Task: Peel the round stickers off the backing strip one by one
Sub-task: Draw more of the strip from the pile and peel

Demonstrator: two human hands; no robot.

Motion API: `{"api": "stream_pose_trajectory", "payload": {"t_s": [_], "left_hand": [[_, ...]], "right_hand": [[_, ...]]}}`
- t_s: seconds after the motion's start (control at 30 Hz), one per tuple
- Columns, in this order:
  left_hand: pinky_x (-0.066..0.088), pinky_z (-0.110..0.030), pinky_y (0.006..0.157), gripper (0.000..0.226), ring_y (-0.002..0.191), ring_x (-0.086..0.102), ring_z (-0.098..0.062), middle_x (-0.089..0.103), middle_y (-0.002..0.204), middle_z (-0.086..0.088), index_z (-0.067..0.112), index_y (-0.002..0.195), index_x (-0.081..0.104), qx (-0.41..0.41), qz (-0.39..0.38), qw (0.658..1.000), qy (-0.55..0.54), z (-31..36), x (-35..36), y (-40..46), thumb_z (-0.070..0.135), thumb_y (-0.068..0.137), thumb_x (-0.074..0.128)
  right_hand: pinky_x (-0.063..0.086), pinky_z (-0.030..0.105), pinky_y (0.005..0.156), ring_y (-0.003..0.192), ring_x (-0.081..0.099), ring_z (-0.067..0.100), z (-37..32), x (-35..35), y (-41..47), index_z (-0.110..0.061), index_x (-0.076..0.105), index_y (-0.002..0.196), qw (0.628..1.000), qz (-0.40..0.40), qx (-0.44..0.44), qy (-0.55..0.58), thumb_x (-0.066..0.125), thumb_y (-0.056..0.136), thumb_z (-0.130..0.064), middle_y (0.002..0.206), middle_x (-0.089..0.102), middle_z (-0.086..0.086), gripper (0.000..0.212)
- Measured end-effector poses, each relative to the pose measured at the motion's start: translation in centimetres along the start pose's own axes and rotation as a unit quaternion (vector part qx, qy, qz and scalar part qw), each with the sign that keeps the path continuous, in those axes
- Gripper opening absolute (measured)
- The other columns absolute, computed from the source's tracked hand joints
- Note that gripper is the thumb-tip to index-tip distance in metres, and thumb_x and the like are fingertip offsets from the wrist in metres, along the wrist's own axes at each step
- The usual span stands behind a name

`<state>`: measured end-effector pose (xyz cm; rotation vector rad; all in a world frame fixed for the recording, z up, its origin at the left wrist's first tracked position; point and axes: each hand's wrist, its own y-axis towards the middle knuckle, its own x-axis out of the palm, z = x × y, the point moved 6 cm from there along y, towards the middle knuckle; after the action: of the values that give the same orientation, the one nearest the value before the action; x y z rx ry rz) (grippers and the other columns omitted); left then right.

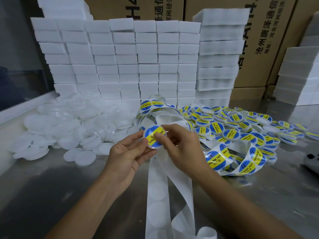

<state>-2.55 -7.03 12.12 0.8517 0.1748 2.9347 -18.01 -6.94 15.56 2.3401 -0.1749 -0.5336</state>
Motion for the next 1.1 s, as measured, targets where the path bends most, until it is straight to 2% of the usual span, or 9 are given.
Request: {"api": "stream_pose_trajectory", "payload": {"t_s": [0.07, 0.2, 0.27, 0.33, 0.4, 0.63, 0.83, 1.0, 1.1], "left_hand": [[0.059, -0.027, 0.064, 0.041, 0.083, 0.075, -0.023, 0.076, 0.096, -0.013, 0.005, 0.109, 0.065, -0.013, -0.008, 1.0, -0.001, -0.3, 0.1, 0.0, 0.01, 0.069, 0.066], [0.059, -0.027, 0.063, 0.038, 0.08, 0.074, -0.022, 0.076, 0.094, -0.012, 0.006, 0.108, 0.066, -0.02, -0.023, 1.0, 0.001, -0.4, 0.3, -0.2, 0.009, 0.07, 0.064], [0.059, -0.028, 0.064, 0.039, 0.083, 0.074, -0.023, 0.075, 0.096, -0.013, 0.007, 0.11, 0.066, -0.016, -0.024, 1.0, 0.004, -0.3, 0.2, -0.1, 0.011, 0.071, 0.065], [0.059, -0.03, 0.067, 0.042, 0.088, 0.074, -0.026, 0.075, 0.1, -0.015, 0.008, 0.11, 0.068, -0.011, -0.032, 0.999, 0.003, -0.2, 0.2, -0.1, 0.015, 0.069, 0.069], [0.059, -0.032, 0.07, 0.042, 0.092, 0.073, -0.027, 0.074, 0.102, -0.015, 0.011, 0.104, 0.074, -0.006, -0.048, 0.999, 0.001, -0.1, 0.3, -0.1, 0.02, 0.064, 0.073], [0.059, -0.031, 0.07, 0.034, 0.092, 0.073, -0.025, 0.075, 0.103, -0.01, 0.018, 0.096, 0.079, -0.008, -0.083, 0.996, 0.032, -0.4, 0.5, -0.1, 0.024, 0.063, 0.073], [0.059, -0.036, 0.074, 0.038, 0.095, 0.072, -0.028, 0.073, 0.107, -0.015, 0.014, 0.1, 0.078, -0.002, -0.092, 0.994, 0.05, -0.7, 0.5, -0.1, 0.024, 0.064, 0.078], [0.059, -0.035, 0.073, 0.027, 0.099, 0.071, -0.031, 0.073, 0.109, -0.014, 0.013, 0.099, 0.078, -0.023, -0.06, 0.997, 0.049, -1.0, -0.3, 0.4, 0.014, 0.076, 0.064], [0.059, -0.035, 0.068, 0.024, 0.095, 0.072, -0.028, 0.074, 0.105, -0.013, 0.015, 0.094, 0.079, -0.025, -0.023, 0.998, 0.044, -0.7, -1.1, 0.5, 0.017, 0.076, 0.063]], "right_hand": [[0.053, 0.032, 0.06, 0.056, 0.062, 0.011, 0.3, -0.4, 0.2, -0.013, 0.073, 0.096, 1.0, 0.007, 0.013, 0.018, 0.066, 0.094, -0.022, 0.065, 0.068, 0.0, 0.012], [0.053, 0.032, 0.059, 0.052, 0.061, 0.011, 0.3, -0.3, 0.0, -0.011, 0.073, 0.091, 1.0, 0.006, 0.026, 0.013, 0.061, 0.097, -0.021, 0.062, 0.067, 0.001, 0.017], [0.054, 0.034, 0.062, 0.055, 0.062, 0.01, 0.4, 0.0, -0.2, -0.014, 0.074, 0.097, 0.999, -0.006, 0.041, 0.021, 0.07, 0.09, -0.031, 0.065, 0.068, -0.002, 0.019], [0.05, 0.028, 0.06, 0.055, 0.057, 0.007, 0.4, 0.5, -0.5, -0.016, 0.075, 0.102, 0.998, -0.02, 0.054, 0.006, 0.075, 0.08, -0.045, 0.062, 0.065, -0.003, 0.036], [0.046, 0.027, 0.056, 0.052, 0.053, 0.007, 0.3, 0.5, -0.6, -0.017, 0.074, 0.096, 0.998, -0.017, 0.068, 0.005, 0.076, 0.077, -0.05, 0.058, 0.062, -0.002, 0.038], [0.053, 0.037, 0.059, 0.05, 0.063, 0.014, 0.4, -0.1, -0.3, -0.004, 0.068, 0.074, 0.998, 0.007, 0.061, 0.021, 0.063, 0.095, -0.03, 0.054, 0.066, 0.003, 0.034], [0.044, 0.033, 0.052, 0.05, 0.053, 0.019, 0.7, -0.2, -0.7, -0.01, 0.06, 0.067, 0.995, 0.024, 0.098, -0.008, 0.072, 0.071, -0.063, 0.053, 0.06, 0.005, 0.054], [0.052, 0.04, 0.052, 0.056, 0.063, 0.024, 0.7, -0.2, -0.2, -0.001, 0.057, 0.068, 0.997, 0.018, 0.071, 0.04, 0.067, 0.091, -0.032, 0.059, 0.064, 0.01, 0.04], [0.055, 0.029, 0.056, 0.056, 0.067, 0.011, 0.9, 0.5, -0.3, -0.004, 0.067, 0.083, 0.994, -0.041, 0.073, 0.069, 0.067, 0.093, -0.023, 0.068, 0.072, 0.003, 0.021]]}}
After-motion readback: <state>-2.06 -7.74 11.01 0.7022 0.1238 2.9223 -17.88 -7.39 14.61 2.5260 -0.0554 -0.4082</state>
